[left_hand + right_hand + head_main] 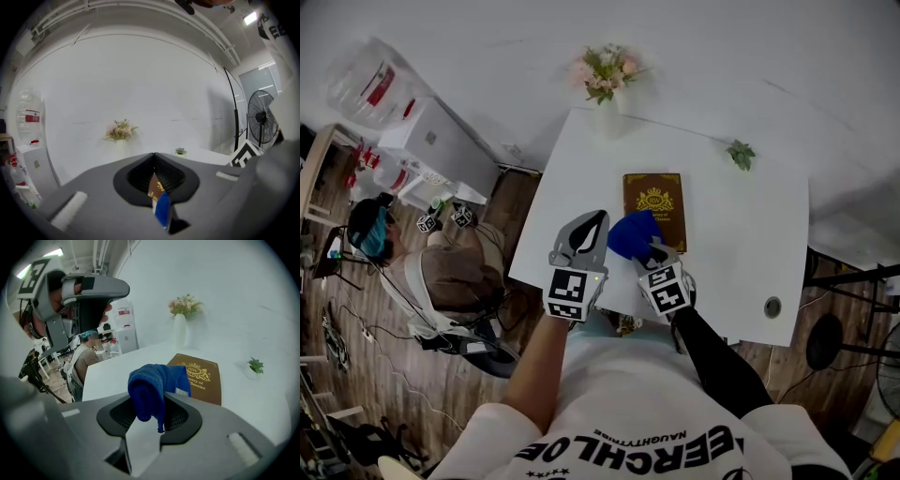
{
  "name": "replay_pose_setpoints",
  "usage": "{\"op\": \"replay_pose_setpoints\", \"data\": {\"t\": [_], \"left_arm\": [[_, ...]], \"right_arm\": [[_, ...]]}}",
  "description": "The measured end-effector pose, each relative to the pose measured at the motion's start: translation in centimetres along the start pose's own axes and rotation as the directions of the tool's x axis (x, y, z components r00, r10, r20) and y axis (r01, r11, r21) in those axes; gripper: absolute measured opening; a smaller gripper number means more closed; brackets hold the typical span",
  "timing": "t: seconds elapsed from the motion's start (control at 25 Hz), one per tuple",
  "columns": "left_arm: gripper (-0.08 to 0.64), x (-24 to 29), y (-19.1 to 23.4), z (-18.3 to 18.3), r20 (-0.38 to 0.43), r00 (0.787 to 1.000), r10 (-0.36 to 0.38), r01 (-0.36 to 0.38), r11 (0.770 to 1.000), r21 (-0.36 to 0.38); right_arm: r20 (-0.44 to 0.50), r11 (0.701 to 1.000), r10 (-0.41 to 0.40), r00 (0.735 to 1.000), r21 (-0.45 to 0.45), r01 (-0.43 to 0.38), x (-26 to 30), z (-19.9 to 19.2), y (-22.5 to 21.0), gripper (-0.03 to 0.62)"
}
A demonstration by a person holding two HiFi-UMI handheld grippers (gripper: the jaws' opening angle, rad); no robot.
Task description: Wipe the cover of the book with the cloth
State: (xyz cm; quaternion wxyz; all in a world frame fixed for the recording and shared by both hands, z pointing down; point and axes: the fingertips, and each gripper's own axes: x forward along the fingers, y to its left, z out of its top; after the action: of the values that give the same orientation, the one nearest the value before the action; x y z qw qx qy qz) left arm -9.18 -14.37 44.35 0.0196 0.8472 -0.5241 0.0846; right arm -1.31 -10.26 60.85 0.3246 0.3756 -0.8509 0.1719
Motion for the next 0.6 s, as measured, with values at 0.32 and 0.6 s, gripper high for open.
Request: {"op": "replay_pose_setpoints", "data": {"t": [0.32, 0.6], "left_arm": [[0.058, 1.7, -0.7, -0.5, -0.002, 1.000, -0.026, 0.026, 1.000, -0.001], [0.058, 2.6, -1.3, -0.4, -0.008, 0.999, -0.041, 0.041, 0.999, -0.005]], "right_arm": [[-0.002, 0.984, -0.150, 0.989, 0.098, 0.149, -3.9, -3.5, -6.2, 0.133], [-0.008, 0.939, -0.235, 0.972, 0.256, 0.229, -6.6, -6.3, -10.6, 0.133]]}}
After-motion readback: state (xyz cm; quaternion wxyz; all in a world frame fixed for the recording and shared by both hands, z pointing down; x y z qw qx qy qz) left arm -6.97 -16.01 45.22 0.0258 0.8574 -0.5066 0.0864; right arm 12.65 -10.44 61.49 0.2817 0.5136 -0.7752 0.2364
